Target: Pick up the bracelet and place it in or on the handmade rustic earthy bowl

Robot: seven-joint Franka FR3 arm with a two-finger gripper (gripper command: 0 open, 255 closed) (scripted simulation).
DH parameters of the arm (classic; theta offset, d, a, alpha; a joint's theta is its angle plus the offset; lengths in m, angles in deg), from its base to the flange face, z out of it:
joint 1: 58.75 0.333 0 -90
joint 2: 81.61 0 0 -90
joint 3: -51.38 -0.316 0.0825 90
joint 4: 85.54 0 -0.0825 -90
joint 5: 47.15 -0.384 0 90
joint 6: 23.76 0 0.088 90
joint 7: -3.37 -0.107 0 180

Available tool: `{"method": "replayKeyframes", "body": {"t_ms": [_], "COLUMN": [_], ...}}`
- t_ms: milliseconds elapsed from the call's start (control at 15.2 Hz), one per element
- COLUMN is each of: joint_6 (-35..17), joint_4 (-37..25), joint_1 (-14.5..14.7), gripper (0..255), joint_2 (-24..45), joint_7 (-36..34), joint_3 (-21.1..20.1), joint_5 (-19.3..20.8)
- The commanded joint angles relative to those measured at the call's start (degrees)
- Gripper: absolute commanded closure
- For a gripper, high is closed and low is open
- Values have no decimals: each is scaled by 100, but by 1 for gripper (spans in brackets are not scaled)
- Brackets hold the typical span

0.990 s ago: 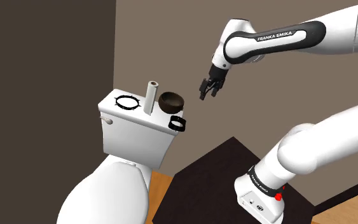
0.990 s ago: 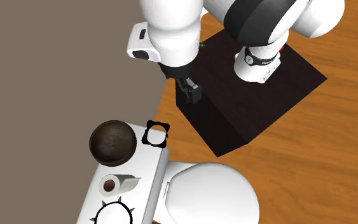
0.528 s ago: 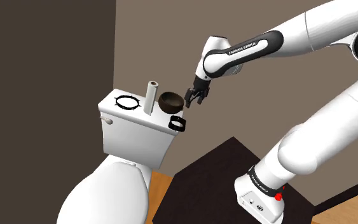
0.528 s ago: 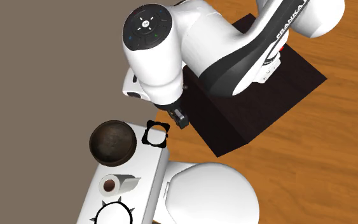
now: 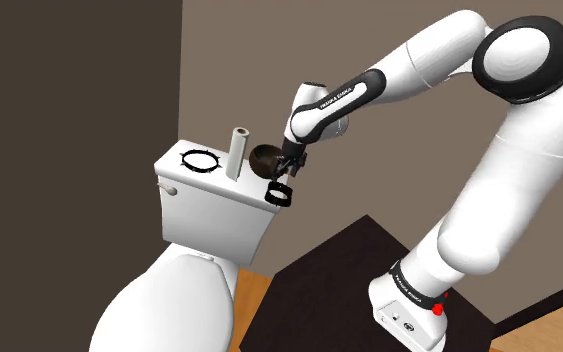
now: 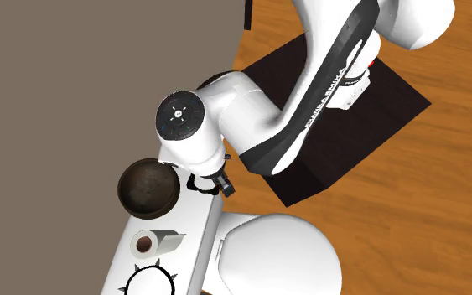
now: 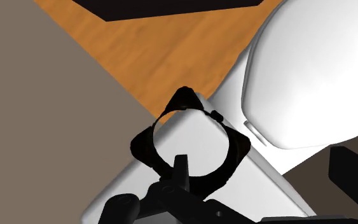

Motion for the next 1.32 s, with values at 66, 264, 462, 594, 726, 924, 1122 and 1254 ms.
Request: {"method": "replayKeyframes", "body": {"t_ms": [66, 264, 462, 594, 726, 924, 1122, 1254], "joint_6": [-278, -455, -643, -765, -919, -919, -919, -918], "joint_4": [-433, -800, -817, -835, -865, -865, -865, -864], "joint_1": [36, 63, 66, 68, 71, 71, 71, 71], "gripper": [0, 0, 0, 0, 0, 0, 0, 0], "joint_2": [722, 1275, 1480, 1620, 1804, 1804, 1804, 1803], "joint_7": [-64, -111, -105, -101, -97, -97, -97, -97], "joint_3": [-29, -46, -52, -56, -62, -62, -62, -62], "joint_5": [-36, -59, -67, -72, -78, -78, -78, -78]}}
